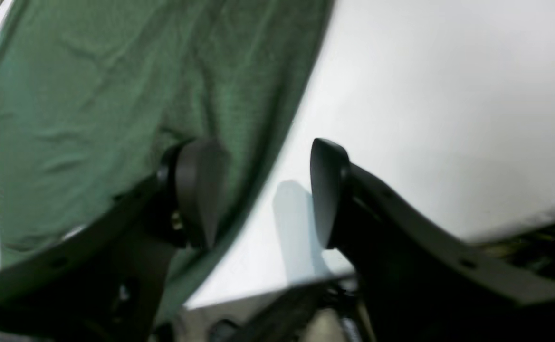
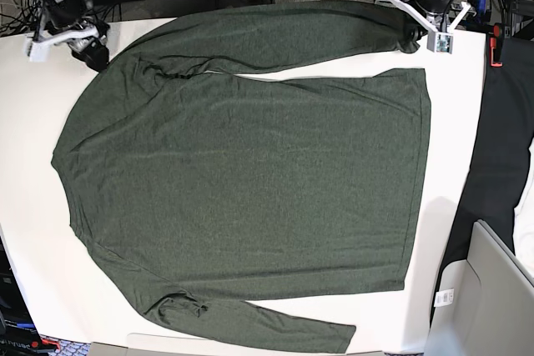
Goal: Fold the T-shirt properly
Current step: 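Lift both shoulder corners and pull them apart to stretch the shirt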
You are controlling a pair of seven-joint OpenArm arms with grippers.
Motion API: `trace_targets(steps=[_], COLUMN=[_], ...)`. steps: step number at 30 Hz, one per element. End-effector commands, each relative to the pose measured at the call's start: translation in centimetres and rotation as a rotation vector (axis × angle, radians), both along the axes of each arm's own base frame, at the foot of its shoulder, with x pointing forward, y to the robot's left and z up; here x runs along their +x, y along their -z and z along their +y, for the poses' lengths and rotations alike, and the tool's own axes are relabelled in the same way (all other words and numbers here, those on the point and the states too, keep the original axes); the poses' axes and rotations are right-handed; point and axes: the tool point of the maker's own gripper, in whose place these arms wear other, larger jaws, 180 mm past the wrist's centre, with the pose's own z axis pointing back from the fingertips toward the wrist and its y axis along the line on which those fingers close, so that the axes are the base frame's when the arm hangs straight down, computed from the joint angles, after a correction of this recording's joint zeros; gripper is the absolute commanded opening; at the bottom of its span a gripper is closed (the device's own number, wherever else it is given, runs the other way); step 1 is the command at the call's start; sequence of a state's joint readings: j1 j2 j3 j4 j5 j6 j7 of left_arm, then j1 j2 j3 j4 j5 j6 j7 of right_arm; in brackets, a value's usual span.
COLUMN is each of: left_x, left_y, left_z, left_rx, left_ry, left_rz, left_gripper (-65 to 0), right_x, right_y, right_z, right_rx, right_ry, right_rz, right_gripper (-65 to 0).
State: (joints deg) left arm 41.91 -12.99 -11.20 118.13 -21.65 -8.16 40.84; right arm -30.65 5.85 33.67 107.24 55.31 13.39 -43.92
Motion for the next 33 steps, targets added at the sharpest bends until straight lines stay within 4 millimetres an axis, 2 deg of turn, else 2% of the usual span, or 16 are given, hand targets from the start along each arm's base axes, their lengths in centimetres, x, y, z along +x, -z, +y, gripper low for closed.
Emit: trace_targets(steps=[1, 11, 15, 20, 25, 27, 31, 32, 33], left_x=[0.3, 0.2, 0.2, 0.2, 0.1, 0.0, 0.1, 0.1, 0.1], left_y=[-0.7, -0.6, -0.6, -0.6, -0.6, -0.6, -0.6, -0.6, -0.6], left_z=[0.0, 0.0, 0.0, 0.0, 0.0, 0.0, 0.0, 0.0, 0.0], left_rx=[0.006, 0.006, 0.005, 0.004, 0.004, 0.004, 0.004, 0.004, 0.004], left_ry=[0.008, 0.008, 0.007, 0.006, 0.006, 0.006, 0.006, 0.006, 0.006], left_rz=[-0.024, -0.023, -0.023, -0.023, -0.02, -0.018, -0.02, -0.02, -0.02], left_gripper=[-65.0, -65.0, -65.0, -65.0, -65.0, -65.0, -65.0, -65.0, -65.0], right_x=[0.2, 1.6, 2.6, 3.3, 3.7, 3.8, 3.2, 3.2, 3.2], right_y=[-0.2, 2.1, 2.6, 4.4, 4.9, 4.8, 5.0, 4.9, 4.6], right_z=[-0.4, -1.1, -0.5, 1.8, 3.0, 3.4, 3.2, 3.2, 3.2], right_rx=[0.003, 0.079, 0.119, 0.208, 0.246, 0.246, 0.24, 0.237, 0.231], right_ry=[0.012, 0.066, 0.088, 0.074, 0.073, 0.054, 0.051, 0.05, 0.048], right_rz=[-0.018, -0.009, -0.025, 0.017, 0.019, 0.02, 0.032, 0.029, 0.024], right_gripper=[-33.5, -33.6, -33.7, -33.7, -34.7, -40.3, -62.2, -65.0, -65.0])
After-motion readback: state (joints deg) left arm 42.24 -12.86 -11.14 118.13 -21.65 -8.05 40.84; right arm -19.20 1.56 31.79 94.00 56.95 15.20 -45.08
